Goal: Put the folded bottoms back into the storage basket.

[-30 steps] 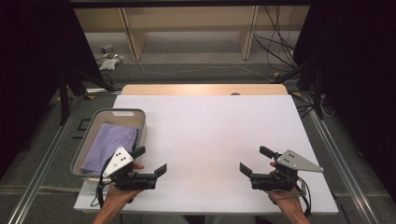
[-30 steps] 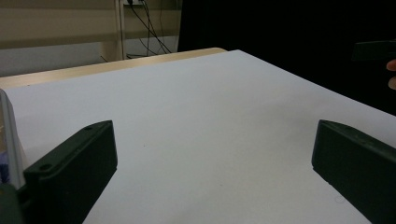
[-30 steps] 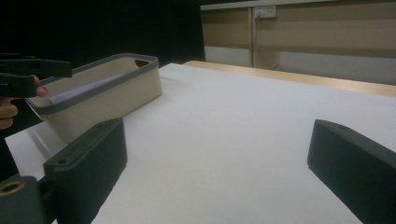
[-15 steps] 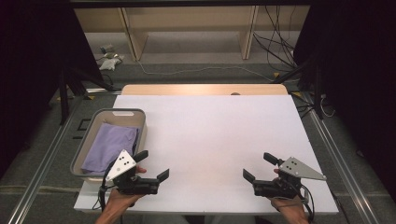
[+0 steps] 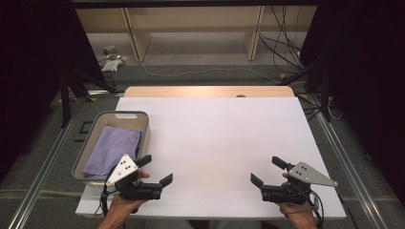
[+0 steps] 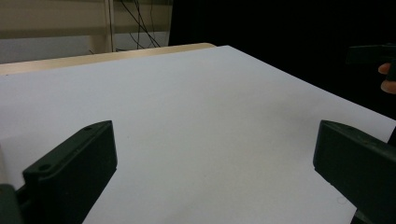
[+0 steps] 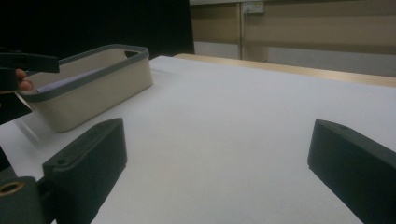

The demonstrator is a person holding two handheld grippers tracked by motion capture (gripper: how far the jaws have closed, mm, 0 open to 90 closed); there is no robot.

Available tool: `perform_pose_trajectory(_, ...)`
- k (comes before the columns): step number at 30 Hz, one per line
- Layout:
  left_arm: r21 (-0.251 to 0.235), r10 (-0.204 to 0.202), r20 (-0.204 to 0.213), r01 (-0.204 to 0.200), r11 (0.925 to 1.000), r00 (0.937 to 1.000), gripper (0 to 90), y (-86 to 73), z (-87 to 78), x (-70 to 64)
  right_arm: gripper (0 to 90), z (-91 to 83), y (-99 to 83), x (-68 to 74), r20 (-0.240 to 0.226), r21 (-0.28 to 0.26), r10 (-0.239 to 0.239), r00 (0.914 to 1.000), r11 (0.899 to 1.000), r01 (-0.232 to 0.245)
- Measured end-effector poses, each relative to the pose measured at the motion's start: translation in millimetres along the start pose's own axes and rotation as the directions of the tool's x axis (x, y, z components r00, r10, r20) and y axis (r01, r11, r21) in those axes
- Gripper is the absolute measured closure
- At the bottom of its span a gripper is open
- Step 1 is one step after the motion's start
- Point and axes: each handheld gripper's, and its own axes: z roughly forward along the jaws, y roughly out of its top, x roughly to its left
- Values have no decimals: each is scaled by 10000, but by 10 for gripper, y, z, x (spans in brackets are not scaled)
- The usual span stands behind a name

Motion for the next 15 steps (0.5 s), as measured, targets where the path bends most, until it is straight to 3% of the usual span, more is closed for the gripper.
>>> perform_pose_trajectory(15, 89, -39, -32, 39, 10000, 10000, 0, 9, 8, 12, 54, -19, 32, -21, 70, -242, 84, 9999, 9997, -82)
